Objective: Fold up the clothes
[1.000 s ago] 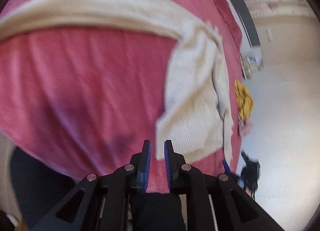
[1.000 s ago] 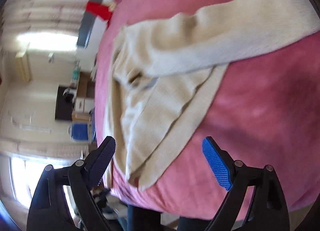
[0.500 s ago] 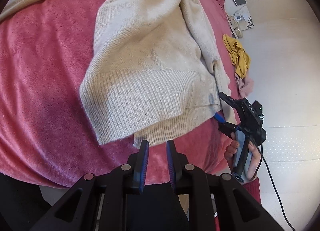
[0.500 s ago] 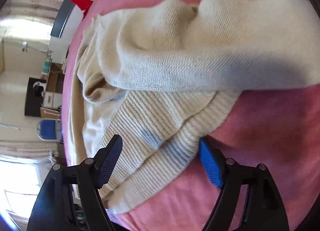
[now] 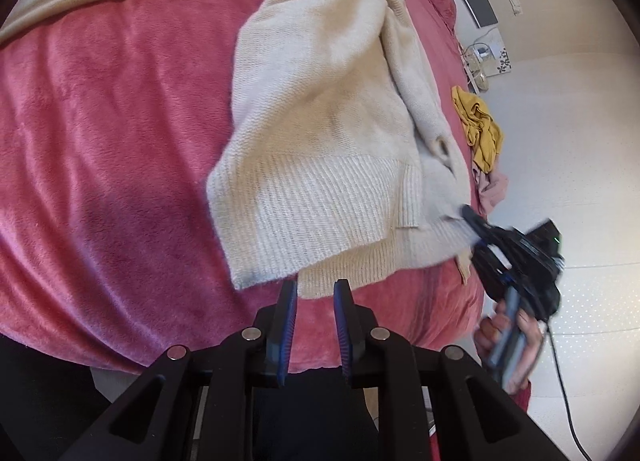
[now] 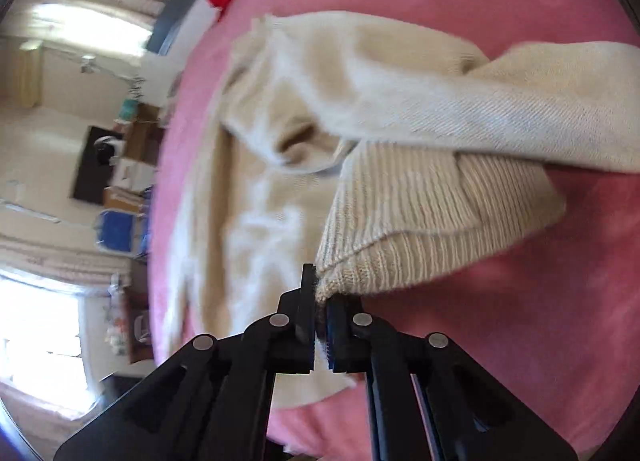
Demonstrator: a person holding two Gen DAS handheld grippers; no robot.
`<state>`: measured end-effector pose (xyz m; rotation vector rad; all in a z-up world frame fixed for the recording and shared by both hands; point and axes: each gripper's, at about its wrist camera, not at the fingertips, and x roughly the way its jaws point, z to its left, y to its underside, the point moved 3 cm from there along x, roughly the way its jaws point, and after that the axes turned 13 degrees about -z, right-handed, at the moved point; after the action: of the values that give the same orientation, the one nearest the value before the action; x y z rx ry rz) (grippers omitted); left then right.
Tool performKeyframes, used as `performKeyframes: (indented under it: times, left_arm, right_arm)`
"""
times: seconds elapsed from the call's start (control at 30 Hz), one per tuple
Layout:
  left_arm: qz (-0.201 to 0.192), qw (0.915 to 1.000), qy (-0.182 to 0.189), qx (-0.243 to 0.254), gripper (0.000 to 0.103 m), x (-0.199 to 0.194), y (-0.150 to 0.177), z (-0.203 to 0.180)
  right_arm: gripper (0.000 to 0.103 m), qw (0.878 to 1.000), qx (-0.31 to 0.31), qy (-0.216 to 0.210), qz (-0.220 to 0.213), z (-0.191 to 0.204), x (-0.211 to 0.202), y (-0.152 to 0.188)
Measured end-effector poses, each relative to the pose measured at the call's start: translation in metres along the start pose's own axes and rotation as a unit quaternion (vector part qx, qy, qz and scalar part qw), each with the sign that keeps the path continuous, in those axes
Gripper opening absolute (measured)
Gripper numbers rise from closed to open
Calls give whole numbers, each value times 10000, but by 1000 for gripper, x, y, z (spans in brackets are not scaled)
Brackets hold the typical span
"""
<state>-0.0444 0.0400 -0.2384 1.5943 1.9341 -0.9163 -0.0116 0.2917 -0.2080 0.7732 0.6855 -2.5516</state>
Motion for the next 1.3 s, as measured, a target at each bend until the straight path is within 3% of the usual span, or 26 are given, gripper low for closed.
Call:
performKeyframes:
  times: [0.03,0.33,0.43,0.47,0.57,0.63,0.67,0.7,0.8,0.97,1.03,1.1,1.27,1.3]
  left_arm:
    - [-29,10000,-8,-22,18,-3,0,2]
    - [-330,9988,-224,-297,20,-18,0,23]
    - [-395,9982,-205,-396,22,-20,0,24]
    - [-413,9982,-174,-401,22,-21,1,23]
    - [-458,9983,-111,-357,22,-25,2,19]
    - [-462,9983,-76,-344,22,-27,4,18]
    - [-465,9982,-61,-364,22,-28,4,20]
    - [-472,9981,-47,-385,22,-30,3,23]
    - [-578,9973,-43,-450,23,-40,1,31]
    - [-866,9939,-39,-677,25,-63,-2,50]
    - [-979,9919,-26,-815,25,-71,-2,60]
    - [-1069,9898,-12,-942,26,-77,-3,69]
    - [-1238,9851,48,-1189,26,-89,-4,88]
    - [-1256,9846,71,-1215,26,-91,-4,91]
  right_arm:
    - [2,9999,-12,-144,16,6,-8,6]
    - [3,9951,-473,828,243,-16,-38,59]
    - [9,9909,-625,1150,318,-24,-48,77]
    - [15,9892,-744,1214,351,-23,-51,82]
    - [45,9788,-1696,1020,524,15,-48,98]
    - [51,9666,-2321,885,637,41,-45,109]
    - [62,9588,-2630,816,692,54,-44,114]
    - [73,9501,-2937,746,747,66,-43,120]
    - [75,9156,-3882,541,901,106,-36,137]
    - [75,8038,-5838,313,1099,182,48,188]
    - [75,7467,-6513,519,1250,189,73,210]
    - [75,7024,-6924,773,1458,182,97,224]
    - [75,6526,-7225,1373,1824,152,141,230]
    - [75,6632,-7051,1461,2038,144,146,228]
